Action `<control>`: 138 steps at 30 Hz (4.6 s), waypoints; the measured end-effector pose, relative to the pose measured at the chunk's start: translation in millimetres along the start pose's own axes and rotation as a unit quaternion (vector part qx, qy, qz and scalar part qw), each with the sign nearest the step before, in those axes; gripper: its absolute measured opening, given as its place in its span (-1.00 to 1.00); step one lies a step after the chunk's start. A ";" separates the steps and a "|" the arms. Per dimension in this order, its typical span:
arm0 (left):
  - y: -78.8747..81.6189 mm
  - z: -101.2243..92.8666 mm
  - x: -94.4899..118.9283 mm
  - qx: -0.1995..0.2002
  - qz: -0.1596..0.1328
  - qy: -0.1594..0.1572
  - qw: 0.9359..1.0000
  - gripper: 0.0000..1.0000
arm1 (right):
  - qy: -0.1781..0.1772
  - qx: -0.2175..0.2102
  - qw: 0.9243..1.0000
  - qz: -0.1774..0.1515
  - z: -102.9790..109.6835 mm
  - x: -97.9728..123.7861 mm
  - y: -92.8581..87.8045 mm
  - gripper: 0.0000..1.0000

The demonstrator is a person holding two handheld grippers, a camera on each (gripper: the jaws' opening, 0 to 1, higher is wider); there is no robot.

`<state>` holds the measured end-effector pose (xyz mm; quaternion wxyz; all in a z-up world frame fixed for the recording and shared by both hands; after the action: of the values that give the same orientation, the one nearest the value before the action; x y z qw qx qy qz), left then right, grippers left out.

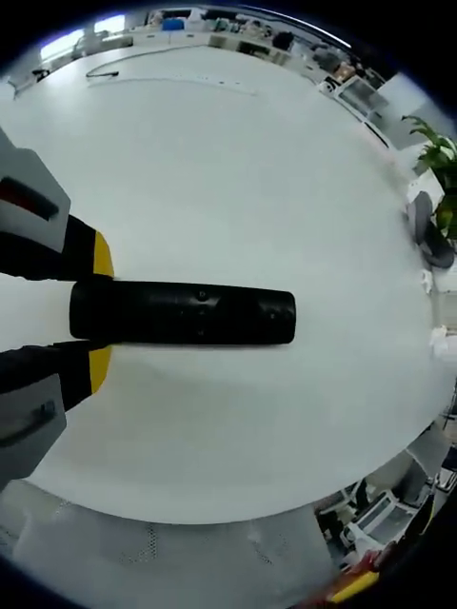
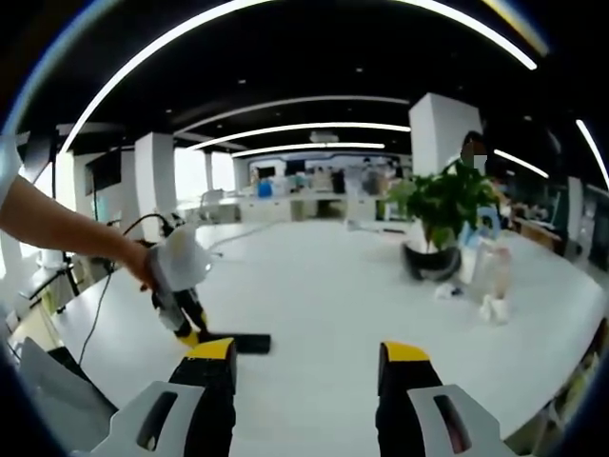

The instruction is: Press the specified remote control buttons in sequence, fully releasing each button before pressing the next.

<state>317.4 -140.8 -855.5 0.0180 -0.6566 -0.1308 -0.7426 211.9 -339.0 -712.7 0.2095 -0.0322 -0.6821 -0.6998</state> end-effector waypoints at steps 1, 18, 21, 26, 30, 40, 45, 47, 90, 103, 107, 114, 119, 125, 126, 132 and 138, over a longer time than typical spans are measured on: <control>-0.2 -3.0 0.3 -0.003 0.001 0.000 1.000 -0.54 | 0.000 0.000 1.000 0.000 -0.1 0.0 -0.1 0.15; -3.0 -27.6 2.6 -0.005 -0.002 0.000 1.000 -0.54 | 0.001 0.001 1.000 0.003 0.9 -0.1 -1.1 0.11; -3.9 -33.5 3.3 -0.003 -0.004 0.000 1.000 -0.54 | 0.001 0.001 1.000 0.002 0.9 -0.1 -1.0 0.11; -4.6 -41.6 4.1 -0.004 -0.003 -0.001 1.000 -0.54 | 0.001 0.000 1.000 0.003 1.3 0.1 -1.1 0.10; -4.9 -48.6 4.8 -0.009 0.002 -0.002 1.000 -0.54 | 0.003 0.000 1.000 0.004 1.6 -0.2 -1.4 0.09; -9.3 -70.6 8.4 -0.006 -0.010 -0.001 1.000 -0.54 | 0.003 0.000 1.000 0.005 1.3 -0.1 -2.0 0.07; -10.1 -79.6 9.4 -0.004 -0.012 0.000 1.000 -0.54 | 0.005 0.001 1.000 0.008 2.3 -0.3 -2.9 0.07; -10.7 -83.1 9.8 -0.002 -0.014 0.001 1.000 -0.54 | 0.005 0.001 1.000 0.008 2.4 -0.4 -3.2 0.06; -19.8 -140.9 18.3 0.038 -0.036 0.004 0.999 -0.53 | 0.020 0.003 1.000 0.021 8.7 -1.9 -6.6 -0.06; -21.9 -151.6 20.4 0.072 -0.063 0.007 0.995 -0.53 | 0.023 0.002 0.999 0.023 10.1 -1.2 -7.1 -0.13; -22.7 -152.5 20.8 0.076 -0.072 0.006 0.994 -0.53 | 0.030 -0.003 0.999 0.026 12.0 -1.7 -8.1 -0.17; -23.8 -154.4 22.8 0.092 -0.116 0.014 0.989 -0.53 | 0.064 -0.042 0.996 0.033 19.1 -2.0 -6.1 -0.25; -25.0 -154.5 23.2 0.103 -0.145 0.017 0.984 -0.52 | 0.082 -0.048 0.995 0.032 24.5 -3.7 -0.9 -0.30; -24.2 -154.5 23.9 0.134 -0.201 0.030 0.970 -0.52 | 0.109 -0.059 0.992 0.023 34.4 -25.0 20.4 -0.55; -24.7 -154.9 24.1 0.138 -0.210 0.033 0.967 -0.52 | 0.113 -0.058 0.992 0.025 36.8 -31.2 23.1 -0.60; -24.5 -157.4 23.5 0.141 -0.237 0.037 0.960 -0.52 | 0.123 -0.034 0.991 0.047 45.1 -57.4 22.3 -0.94; -23.4 -156.6 24.1 0.142 -0.248 0.038 0.958 -0.52 | 0.129 -0.022 0.986 0.102 49.8 -67.8 -10.3 -1.00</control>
<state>157.4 -148.8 -852.1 -0.0684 -0.5659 -0.3929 -0.7216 258.2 -274.0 -741.5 0.3653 -0.0152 -0.6268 -0.6880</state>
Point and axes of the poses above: the point that each gripper's makers call its tool centre point, and the gripper's own axes: x roughly backward along the fingers, z roughly to its left, y roughly out of its top, the point moved 1 cm from there along x, roughly backward along the fingers, and after that the axes turned 4 degrees about y, right-handed, at the moved point
